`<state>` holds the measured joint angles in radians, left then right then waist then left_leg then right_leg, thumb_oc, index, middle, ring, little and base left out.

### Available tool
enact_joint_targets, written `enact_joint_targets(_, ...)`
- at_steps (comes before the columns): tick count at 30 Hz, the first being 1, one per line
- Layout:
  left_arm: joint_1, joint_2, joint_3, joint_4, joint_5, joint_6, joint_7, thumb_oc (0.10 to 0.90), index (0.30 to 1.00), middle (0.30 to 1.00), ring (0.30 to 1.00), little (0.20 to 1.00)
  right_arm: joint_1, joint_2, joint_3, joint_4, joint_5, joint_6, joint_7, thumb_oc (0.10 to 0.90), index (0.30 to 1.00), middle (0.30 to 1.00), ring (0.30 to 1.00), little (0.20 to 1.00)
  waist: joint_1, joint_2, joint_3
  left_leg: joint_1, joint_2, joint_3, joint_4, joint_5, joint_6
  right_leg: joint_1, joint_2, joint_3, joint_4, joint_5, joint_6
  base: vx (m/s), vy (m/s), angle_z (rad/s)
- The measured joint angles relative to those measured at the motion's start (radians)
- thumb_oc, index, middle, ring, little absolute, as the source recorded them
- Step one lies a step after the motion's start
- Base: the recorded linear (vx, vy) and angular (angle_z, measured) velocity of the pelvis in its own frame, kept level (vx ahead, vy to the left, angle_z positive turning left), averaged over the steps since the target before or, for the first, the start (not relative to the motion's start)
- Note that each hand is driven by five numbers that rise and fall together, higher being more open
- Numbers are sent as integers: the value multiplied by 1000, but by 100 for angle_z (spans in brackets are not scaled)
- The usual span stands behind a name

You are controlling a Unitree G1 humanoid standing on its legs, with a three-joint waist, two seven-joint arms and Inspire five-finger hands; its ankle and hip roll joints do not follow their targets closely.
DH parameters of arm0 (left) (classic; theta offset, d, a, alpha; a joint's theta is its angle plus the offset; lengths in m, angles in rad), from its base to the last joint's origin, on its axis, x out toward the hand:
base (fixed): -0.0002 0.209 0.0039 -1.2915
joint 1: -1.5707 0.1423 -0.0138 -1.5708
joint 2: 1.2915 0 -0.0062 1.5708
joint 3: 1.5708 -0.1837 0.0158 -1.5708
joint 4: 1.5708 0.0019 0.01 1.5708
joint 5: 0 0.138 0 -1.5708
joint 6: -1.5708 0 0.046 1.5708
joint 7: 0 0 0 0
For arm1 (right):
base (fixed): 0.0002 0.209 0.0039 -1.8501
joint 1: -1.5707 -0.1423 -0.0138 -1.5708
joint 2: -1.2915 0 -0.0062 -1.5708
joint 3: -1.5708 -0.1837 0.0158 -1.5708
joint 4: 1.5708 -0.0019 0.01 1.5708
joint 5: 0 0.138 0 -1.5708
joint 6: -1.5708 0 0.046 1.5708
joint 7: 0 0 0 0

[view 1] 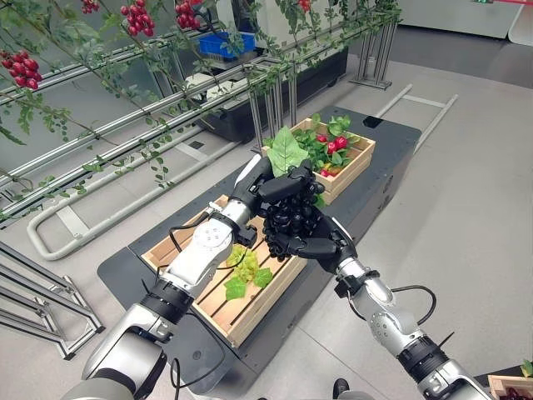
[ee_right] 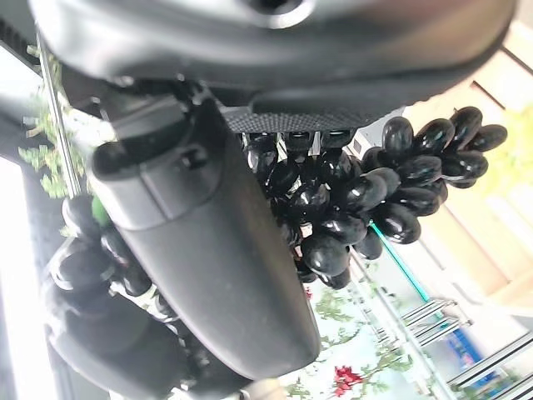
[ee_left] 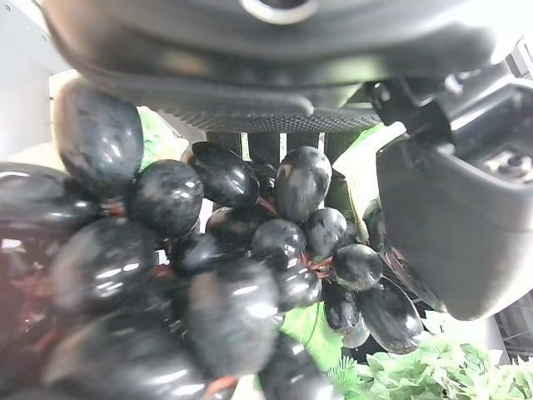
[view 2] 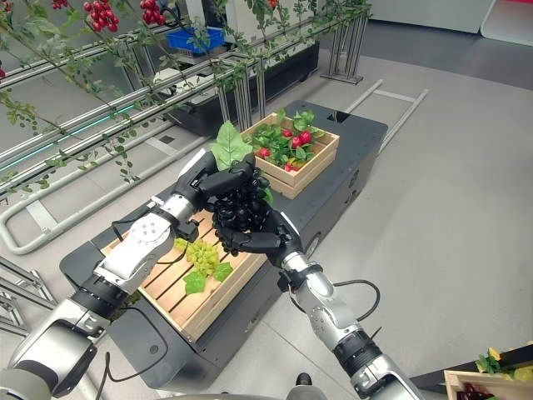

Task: Pick up the fruits from the basket on one side to the basket on the other side

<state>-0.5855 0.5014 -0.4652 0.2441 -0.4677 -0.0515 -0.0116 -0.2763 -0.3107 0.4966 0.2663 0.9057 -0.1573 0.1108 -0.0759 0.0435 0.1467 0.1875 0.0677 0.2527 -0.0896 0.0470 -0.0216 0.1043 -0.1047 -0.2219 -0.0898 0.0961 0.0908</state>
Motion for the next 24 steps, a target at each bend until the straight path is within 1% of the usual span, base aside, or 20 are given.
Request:
enact_joint_targets(5,0,-22,0,0,-22,0,-41,400,300,300,300,300,0,11,0,0,44,0,25,800,900,900,900,900,5,0,-2,0,0,0,0,0,0,0,0,0,0,0,0,0,0,0)
enact_joint_targets(10,0,-39,0,0,-100,5,-89,400,300,300,300,300,0,11,0,1,45,0,27,800,900,900,900,900,9,0,-5,0,0,0,0,0,0,0,0,0,0,0,0,0,0,0)
enact_joint_targets(15,0,-56,0,0,-126,23,-117,400,300,300,300,300,0,9,-1,6,43,-5,26,800,900,900,900,900,8,0,-6,0,0,0,0,0,0,0,0,0,0,0,0,0,0,0)
enact_joint_targets(16,0,-55,0,0,-126,23,-119,400,300,300,300,300,0,9,-1,6,43,-6,26,722,782,782,782,782,8,0,-6,0,0,0,0,0,0,0,1,0,0,0,0,0,0,0)
enact_joint_targets(17,0,-56,0,0,-126,23,-122,400,300,300,300,300,0,9,-1,6,42,-9,25,518,476,476,476,476,8,0,-6,0,0,0,0,0,0,0,1,0,0,0,0,0,0,0)
enact_joint_targets(18,0,-55,0,0,-126,23,-126,400,300,300,300,300,0,9,-1,8,40,-12,24,400,300,300,300,300,9,0,-7,0,0,0,0,0,0,0,1,0,0,0,0,0,0,0)
enact_joint_targets(24,0,-59,0,-1,-126,35,-131,400,300,300,300,300,0,11,-1,42,36,-19,21,400,300,300,300,300,11,0,-7,0,0,-1,0,0,0,0,1,0,0,0,0,0,0,0)
